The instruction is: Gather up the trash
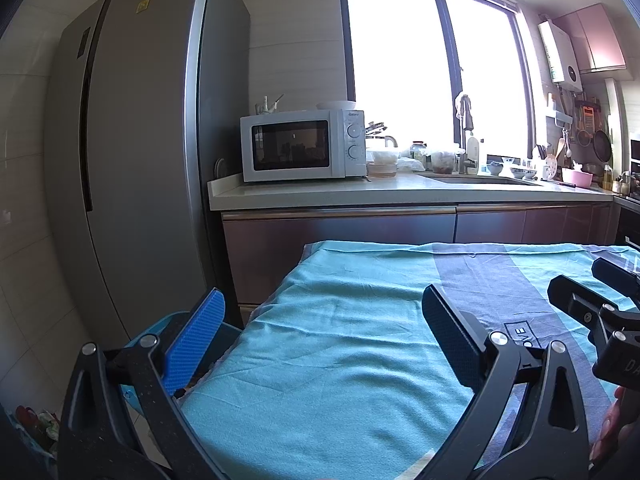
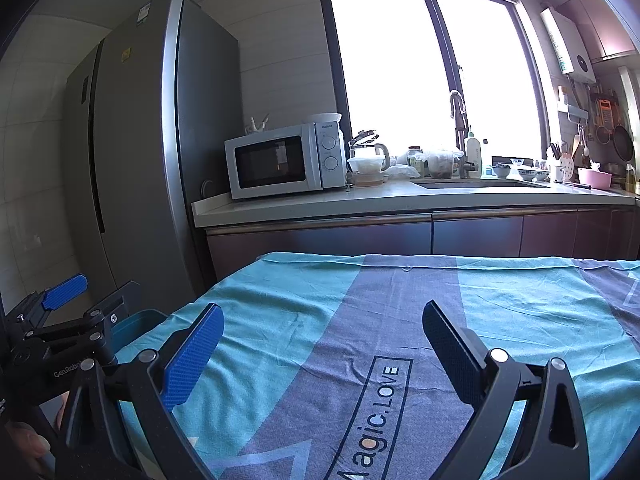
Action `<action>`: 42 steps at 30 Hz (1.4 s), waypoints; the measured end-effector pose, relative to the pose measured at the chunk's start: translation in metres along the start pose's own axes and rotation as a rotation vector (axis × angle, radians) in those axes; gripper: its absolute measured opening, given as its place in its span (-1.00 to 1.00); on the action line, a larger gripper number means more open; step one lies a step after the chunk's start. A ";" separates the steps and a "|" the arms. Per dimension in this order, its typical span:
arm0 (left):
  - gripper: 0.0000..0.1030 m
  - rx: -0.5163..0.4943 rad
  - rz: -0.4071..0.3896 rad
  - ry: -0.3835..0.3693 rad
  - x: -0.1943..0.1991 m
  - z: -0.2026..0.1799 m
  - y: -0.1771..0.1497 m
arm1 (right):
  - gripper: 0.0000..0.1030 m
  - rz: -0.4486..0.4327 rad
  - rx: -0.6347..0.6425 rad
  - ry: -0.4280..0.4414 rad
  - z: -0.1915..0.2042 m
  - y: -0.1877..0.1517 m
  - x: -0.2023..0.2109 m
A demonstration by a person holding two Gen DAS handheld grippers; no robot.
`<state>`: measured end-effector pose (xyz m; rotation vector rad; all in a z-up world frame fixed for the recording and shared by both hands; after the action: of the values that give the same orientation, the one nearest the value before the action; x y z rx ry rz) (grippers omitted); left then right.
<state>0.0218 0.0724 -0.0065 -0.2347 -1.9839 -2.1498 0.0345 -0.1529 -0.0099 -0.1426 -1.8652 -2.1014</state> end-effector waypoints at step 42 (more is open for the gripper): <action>0.89 -0.006 0.004 -0.010 -0.004 -0.004 -0.003 | 0.87 -0.004 -0.017 -0.011 0.000 -0.001 0.004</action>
<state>0.0250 0.0686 -0.0109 -0.2503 -1.9810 -2.1564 0.0306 -0.1529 -0.0101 -0.1554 -1.8562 -2.1231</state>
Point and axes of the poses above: each gripper's, at about its wrist camera, not at the fingertips, and x roughly against the way its jaws point, z to its left, y to its top, the point moved 1 cm from there along -x, roughly the way its jaws point, and after that the axes turned 2 degrees about -x, right-handed, at the moved point
